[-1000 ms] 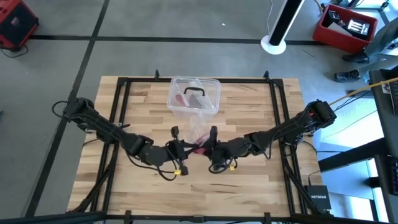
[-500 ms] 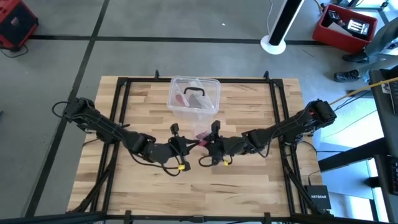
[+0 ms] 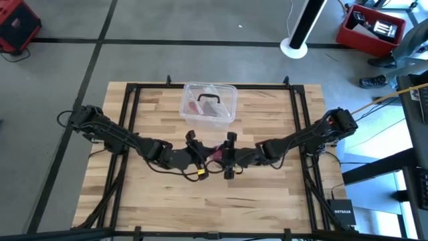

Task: Roll bandage
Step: Put the pink bandage into the transparent zip bag

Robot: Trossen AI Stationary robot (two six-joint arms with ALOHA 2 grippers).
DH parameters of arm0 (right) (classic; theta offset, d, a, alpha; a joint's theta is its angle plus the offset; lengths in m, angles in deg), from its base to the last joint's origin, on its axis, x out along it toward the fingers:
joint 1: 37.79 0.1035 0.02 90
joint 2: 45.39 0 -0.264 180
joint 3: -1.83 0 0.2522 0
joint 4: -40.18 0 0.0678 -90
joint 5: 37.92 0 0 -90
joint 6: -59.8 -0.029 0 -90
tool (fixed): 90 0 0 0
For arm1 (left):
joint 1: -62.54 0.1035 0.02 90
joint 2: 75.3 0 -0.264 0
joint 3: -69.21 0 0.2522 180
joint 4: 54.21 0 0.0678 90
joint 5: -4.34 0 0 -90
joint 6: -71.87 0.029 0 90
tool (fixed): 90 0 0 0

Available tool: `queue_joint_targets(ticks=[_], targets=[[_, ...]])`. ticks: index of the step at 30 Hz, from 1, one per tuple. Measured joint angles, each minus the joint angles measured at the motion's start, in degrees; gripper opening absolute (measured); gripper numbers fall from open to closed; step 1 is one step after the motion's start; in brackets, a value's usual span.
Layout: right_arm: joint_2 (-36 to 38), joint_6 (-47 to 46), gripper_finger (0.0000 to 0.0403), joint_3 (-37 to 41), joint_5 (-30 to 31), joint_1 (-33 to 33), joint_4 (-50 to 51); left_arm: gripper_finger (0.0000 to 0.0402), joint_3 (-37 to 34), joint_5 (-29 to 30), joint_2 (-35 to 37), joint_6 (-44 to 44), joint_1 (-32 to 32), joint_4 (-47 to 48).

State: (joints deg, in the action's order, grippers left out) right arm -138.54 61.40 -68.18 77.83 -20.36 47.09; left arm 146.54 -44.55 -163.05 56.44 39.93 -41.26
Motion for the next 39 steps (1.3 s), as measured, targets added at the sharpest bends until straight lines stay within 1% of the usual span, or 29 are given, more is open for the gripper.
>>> queue_joint_targets(ticks=[3, 6, 9, 12, 14, 17, 20, 24, 25, 27, 30, 32, 34, 35, 39], targets=[[0.35, -4.5, 0.0266, 0.22, -2.21, 0.07, 1.21, 0.0001, -0.09, -0.86, -0.25, -4.25, 0.77, 5.07], [2.03, -6.74, 0.0289, 0.26, -5.65, 0.1, 2.03, 0.0001, -0.31, -0.59, -0.28, -7.88, 1.12, 11.0], [2.92, -7.42, 0.0296, 0.22, -8.42, 0.04, 1.86, 0.0001, -0.33, -0.64, -0.35, -10.19, 1.23, 14.85], [3.02, -5.68, 0.029, 0.22, -8.92, 0.11, 0.95, 0.0001, -0.37, -0.58, -0.42, -9.75, 1.21, 15.07], [3.21, -4.09, 0.0273, 0.22, -8.97, 0.13, -0.25, 0.0001, -0.37, -0.56, -0.42, -9.66, 1.2, 14.87], [3.24, -1.5, 0.0225, 0.15, -8.64, 0.13, -0.99, 0.0001, -0.38, -0.58, -0.44, -9.68, 1.2, 14.96], [3.12, -1.14, 0.0151, 0.15, -7.56, -0.07, -1.96, 0.0001, -0.39, -0.58, -0.44, -9.7, 1.2, 14.83], [1.51, 0.62, 0.0029, 0.09, -7.33, -0.26, -2.44, 0.0001, -0.44, -0.55, -0.44, -10.23, 1.25, 14.66], [0.68, 1.16, 0.0016, 0.06, -7.33, -0.26, -2.88, 0.0001, -0.44, -0.54, -0.44, -10.57, 1.25, 14.31], [-1.61, 1.72, 0.0018, 0.09, -6.86, -0.37, -5.44, 0.0001, -0.5, -0.53, -0.46, -10.85, 1.25, 12.81], [-4.68, 1.86, 0.0026, 0.06, -0.95, -0.88, -7.31, 0.0001, -0.5, -2.73, -0.46, -10.68, 1.28, 8.62], [-6.36, 1.86, 0.0017, 0.09, 2.86, -1.51, -6.1, 0.0001, -0.5, -4.41, -0.48, -10.49, 1.14, 5.6], [-7.27, 1.93, 0.0006, 0.11, 2.87, -2.14, -5.94, 0.0001, -0.5, -4.78, -0.48, -9.95, 0.7, 3.27], [-7.28, 1.94, 0.0005, 0.11, 1.76, -2.19, -6.19, 0.0001, -0.5, -4.78, -0.48, -9.63, 0.55, 2.91], [-5.72, 1.58, 0.0022, 0.11, -3.02, -0.91, -5.64, 0.0001, -0.5, -5.04, -0.48, -8.59, 0.52, 4.15]])
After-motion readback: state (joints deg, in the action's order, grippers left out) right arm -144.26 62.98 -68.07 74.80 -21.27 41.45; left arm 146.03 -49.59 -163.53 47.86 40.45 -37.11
